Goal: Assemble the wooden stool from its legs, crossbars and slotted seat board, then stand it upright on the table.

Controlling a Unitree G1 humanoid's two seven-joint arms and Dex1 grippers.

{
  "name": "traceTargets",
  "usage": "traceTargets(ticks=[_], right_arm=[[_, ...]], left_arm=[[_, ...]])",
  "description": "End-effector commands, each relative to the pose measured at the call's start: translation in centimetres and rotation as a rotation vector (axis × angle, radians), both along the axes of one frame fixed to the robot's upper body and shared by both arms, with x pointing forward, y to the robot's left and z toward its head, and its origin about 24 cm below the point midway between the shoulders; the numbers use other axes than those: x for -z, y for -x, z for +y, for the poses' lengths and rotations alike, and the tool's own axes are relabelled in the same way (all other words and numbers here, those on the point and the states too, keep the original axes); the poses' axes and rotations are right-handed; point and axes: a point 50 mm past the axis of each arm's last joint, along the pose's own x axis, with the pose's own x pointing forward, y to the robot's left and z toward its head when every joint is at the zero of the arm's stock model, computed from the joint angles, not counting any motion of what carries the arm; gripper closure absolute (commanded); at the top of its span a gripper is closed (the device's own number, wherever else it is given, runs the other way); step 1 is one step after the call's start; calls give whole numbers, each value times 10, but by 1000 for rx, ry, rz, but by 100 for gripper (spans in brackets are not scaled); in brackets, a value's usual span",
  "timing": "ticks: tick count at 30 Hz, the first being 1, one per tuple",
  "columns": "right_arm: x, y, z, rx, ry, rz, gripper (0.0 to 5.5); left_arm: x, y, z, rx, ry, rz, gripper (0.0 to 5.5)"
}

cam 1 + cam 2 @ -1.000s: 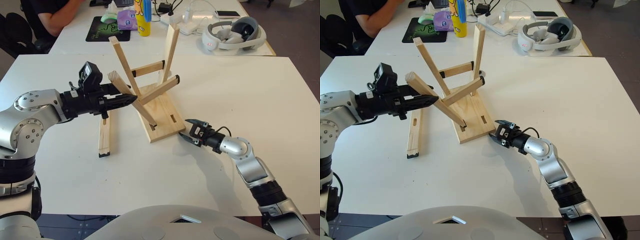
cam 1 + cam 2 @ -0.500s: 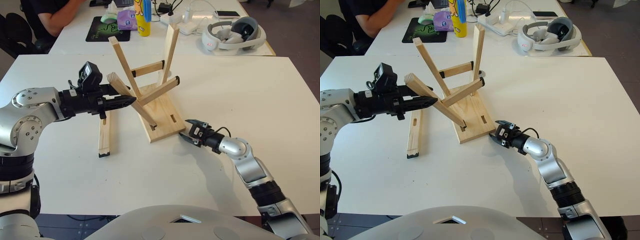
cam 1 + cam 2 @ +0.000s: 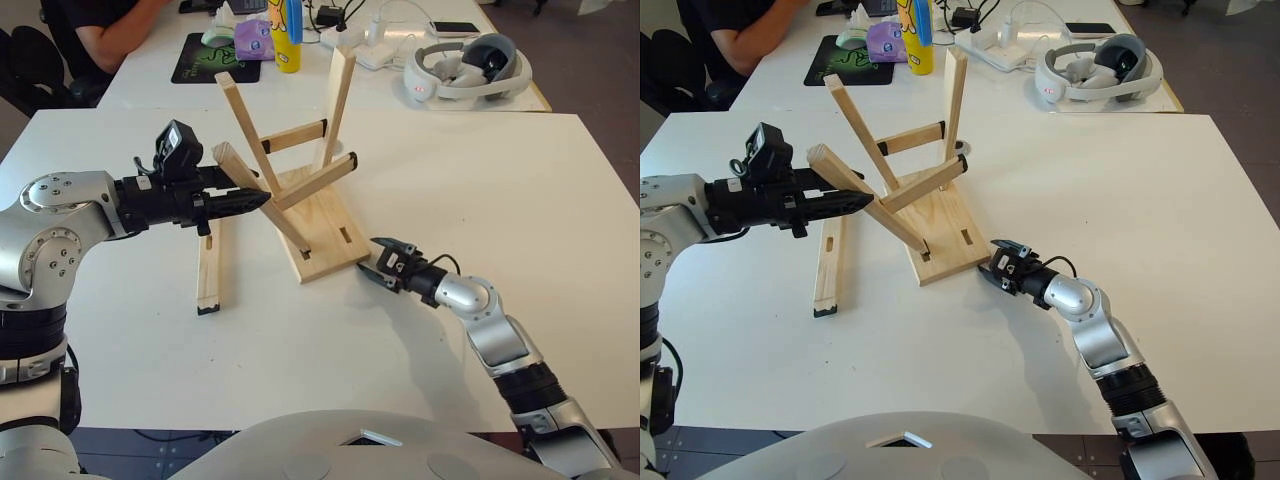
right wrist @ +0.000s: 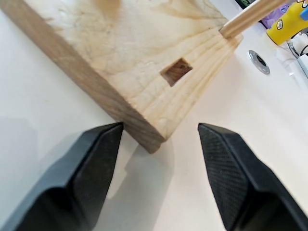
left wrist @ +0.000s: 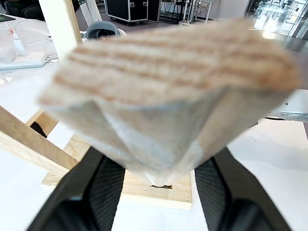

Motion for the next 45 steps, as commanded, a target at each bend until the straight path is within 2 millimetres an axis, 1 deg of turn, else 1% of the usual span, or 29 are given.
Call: traceTargets(ticks=[1,4,8,10,13,16,21,24,31,35,38,41,45], right_arm=[[-5,-1,7,37,-91,23,260],[-5,1,10,42,-97,28,260],[-5,2,11,51,-96,31,260],[-4,2,12,54,-91,34,260],[-4,1,12,52,-88,39,260],[-4,0,12,48,-81,40,260],[-3,0,13,55,-79,45,260],[-3,1,14,59,-80,49,260],[-1,1,14,58,-75,57,260],[-1,2,15,54,-71,58,260],[-2,2,15,52,-78,61,260],[-2,2,16,42,-79,63,260],[-3,2,18,17,-84,68,260]], left_arm=[[-13,0,3,-23,-18,-45,346],[-12,1,4,-24,-56,-43,346],[-2,2,3,-24,-102,-23,346],[-1,2,3,-27,-101,-20,346],[-3,2,-1,-16,-71,-23,346],[-9,4,-5,-6,-40,-31,346],[-9,6,-8,-1,-52,-27,346],[-3,5,-6,-13,-109,-25,346],[7,6,-4,-15,-141,-5,346],[9,4,-4,-1,-167,-21,346],[12,4,-8,26,-193,-30,346],[16,6,-15,61,-193,-27,346],[26,10,-23,80,-194,-9,346]])
